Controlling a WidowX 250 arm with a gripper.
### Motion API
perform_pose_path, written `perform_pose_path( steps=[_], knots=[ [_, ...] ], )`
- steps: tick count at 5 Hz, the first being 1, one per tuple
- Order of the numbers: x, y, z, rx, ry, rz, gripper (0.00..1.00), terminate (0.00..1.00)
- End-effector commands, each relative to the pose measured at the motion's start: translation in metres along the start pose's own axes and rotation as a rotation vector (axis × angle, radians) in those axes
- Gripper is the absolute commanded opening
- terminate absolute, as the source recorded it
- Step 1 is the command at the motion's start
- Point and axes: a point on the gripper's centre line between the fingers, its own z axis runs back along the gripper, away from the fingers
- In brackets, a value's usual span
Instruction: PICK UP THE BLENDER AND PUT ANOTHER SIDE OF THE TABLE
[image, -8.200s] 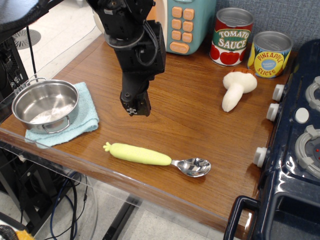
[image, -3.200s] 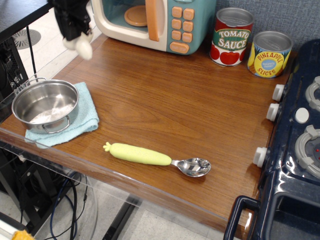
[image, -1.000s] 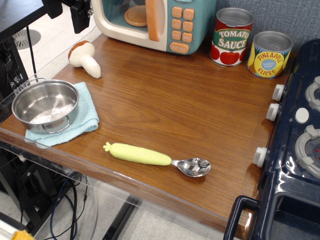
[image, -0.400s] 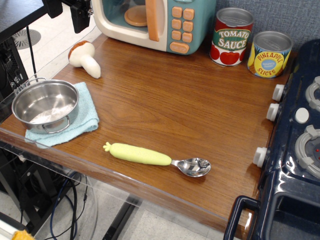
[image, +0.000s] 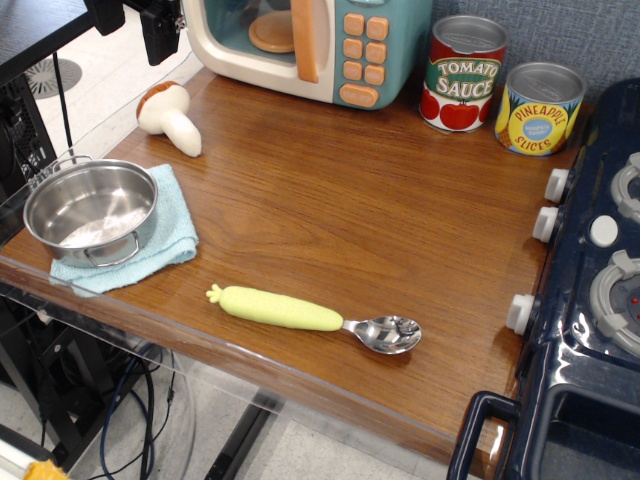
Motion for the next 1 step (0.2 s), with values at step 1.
perform_pose_path(
  steps=[1],
  knots=[
    [-0.0031,-0.0025,0.0304,0.042,-0.056,0.001,1.00,1.00]
  ],
)
